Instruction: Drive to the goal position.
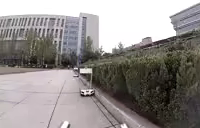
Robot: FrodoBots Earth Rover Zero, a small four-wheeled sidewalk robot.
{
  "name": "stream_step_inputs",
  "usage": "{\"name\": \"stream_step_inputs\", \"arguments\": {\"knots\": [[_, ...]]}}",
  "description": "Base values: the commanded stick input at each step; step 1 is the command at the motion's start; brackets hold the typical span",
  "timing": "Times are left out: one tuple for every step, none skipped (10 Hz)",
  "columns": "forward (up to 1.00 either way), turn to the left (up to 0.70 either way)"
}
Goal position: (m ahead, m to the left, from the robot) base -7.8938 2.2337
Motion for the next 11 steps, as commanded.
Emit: {"name": "stream_step_inputs", "arguments": {"knots": [[0.0,0.0],[0.0,0.0],[0.03,0.0],[0.02,0.0],[0.0,0.0],[0.01,0.0],[0.04,0.0],[0.0,0.0],[0.0,0.0],[0.0,0.0],[0.0,0.0]]}}
